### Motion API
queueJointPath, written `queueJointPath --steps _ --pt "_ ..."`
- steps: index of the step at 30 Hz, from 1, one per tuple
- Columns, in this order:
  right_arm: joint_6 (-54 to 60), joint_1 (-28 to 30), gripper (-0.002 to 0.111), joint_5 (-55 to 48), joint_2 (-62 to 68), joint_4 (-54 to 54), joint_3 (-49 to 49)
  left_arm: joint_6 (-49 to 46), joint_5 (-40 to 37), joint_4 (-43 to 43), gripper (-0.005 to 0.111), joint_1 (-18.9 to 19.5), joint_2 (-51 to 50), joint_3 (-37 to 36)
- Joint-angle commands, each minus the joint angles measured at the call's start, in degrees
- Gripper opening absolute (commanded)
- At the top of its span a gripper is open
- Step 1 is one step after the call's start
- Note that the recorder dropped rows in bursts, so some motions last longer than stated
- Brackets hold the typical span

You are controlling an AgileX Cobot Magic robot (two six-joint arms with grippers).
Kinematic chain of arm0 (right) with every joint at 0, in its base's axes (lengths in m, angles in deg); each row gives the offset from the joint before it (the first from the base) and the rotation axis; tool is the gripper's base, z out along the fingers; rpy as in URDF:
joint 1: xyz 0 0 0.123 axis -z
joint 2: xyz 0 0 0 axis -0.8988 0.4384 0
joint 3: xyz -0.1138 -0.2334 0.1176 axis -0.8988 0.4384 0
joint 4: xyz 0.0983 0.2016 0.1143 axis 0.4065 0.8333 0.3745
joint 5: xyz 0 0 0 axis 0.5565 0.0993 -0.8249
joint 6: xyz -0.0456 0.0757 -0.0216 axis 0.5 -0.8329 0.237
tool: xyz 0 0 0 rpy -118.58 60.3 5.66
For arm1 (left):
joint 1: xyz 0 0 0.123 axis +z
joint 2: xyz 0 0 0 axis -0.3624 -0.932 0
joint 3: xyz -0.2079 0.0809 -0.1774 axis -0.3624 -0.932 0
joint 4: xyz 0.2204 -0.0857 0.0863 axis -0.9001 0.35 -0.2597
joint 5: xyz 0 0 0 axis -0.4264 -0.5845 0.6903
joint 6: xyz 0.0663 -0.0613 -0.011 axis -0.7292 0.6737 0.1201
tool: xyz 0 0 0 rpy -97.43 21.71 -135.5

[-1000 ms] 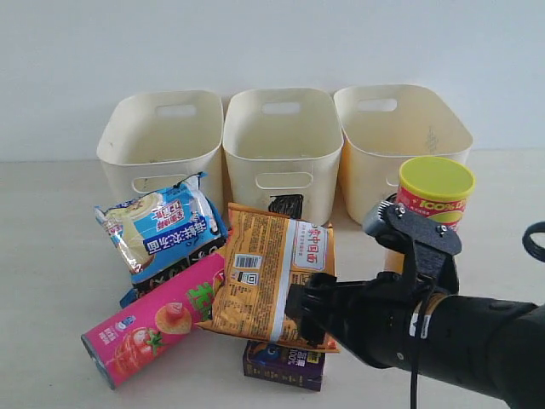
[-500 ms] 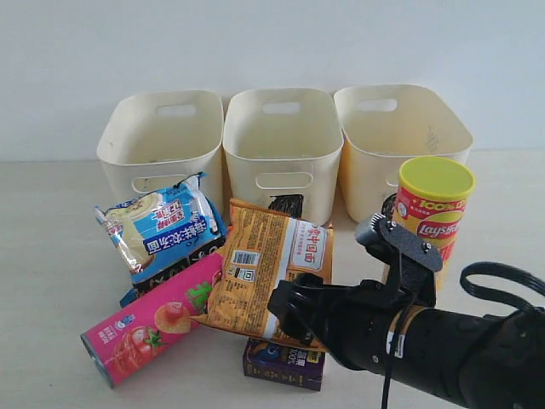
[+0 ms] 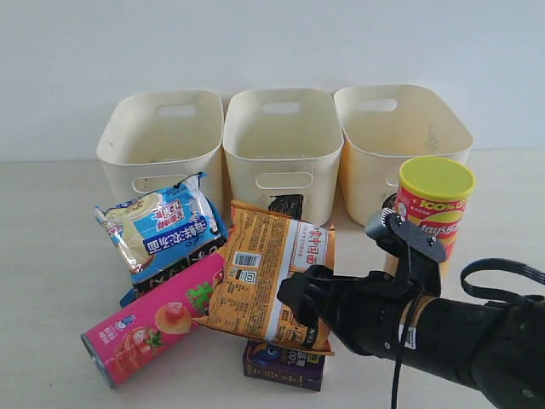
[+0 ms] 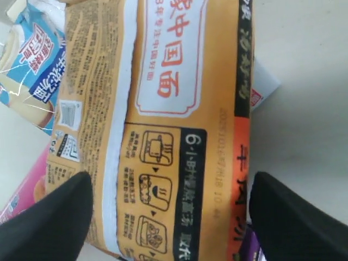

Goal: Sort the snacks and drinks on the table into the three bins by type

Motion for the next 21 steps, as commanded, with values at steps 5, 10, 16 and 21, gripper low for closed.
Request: queueJointPath --steps 5,10,16,21 --pt "2.4 0.8 0.071 5.4 3.8 -1.4 -0.5 0.5 0.0 0.0 0.004 -0.1 0.2 0.1" --pt "3.8 0.8 0.071 7.3 8.3 -4.5 -4.3 0.5 0.0 0.0 0.004 -0.1 0.2 0.1" --pt "4.9 0.8 0.069 4.0 8.9 -5.3 -7.5 0.5 0.0 0.0 0.004 -0.1 0.2 0.1" --pt "7.5 0.8 0.034 0.7 8.9 -3.4 -7.5 0.5 0.0 0.0 0.004 -0.1 0.2 0.1"
